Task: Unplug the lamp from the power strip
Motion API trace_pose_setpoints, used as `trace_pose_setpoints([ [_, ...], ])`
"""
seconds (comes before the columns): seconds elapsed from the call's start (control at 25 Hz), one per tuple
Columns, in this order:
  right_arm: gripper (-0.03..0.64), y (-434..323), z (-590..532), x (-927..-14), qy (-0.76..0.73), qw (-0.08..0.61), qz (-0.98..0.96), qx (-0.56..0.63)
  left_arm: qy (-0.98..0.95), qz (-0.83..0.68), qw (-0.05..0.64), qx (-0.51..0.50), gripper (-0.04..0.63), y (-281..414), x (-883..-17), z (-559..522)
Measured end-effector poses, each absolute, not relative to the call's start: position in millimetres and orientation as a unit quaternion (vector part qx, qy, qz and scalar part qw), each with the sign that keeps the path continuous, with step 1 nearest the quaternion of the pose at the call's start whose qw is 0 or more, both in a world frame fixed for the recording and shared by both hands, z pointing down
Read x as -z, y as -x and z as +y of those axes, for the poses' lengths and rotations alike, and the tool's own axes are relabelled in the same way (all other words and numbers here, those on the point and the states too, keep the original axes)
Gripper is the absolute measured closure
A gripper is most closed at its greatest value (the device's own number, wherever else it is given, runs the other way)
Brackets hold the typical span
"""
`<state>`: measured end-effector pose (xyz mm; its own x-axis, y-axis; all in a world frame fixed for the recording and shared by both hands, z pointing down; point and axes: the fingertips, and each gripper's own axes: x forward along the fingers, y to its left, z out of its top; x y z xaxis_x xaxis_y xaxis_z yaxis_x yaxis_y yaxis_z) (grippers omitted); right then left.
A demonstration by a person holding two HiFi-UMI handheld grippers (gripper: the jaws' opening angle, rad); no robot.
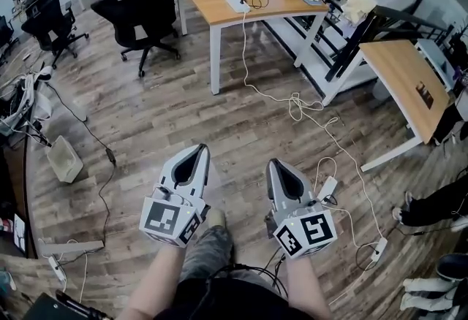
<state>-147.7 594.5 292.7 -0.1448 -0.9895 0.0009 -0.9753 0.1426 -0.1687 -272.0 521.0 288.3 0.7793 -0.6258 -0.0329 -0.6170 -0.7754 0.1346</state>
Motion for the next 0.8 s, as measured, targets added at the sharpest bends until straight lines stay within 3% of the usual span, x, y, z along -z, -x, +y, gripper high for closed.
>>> trace_pose_setpoints([
  [0.8,0.609,101.7,440.6,-294.7,0.653,0.059,0.752,0.073,-0.946,-0.316,0.065,0.037,0.6,226.2,-291.9,368.8],
])
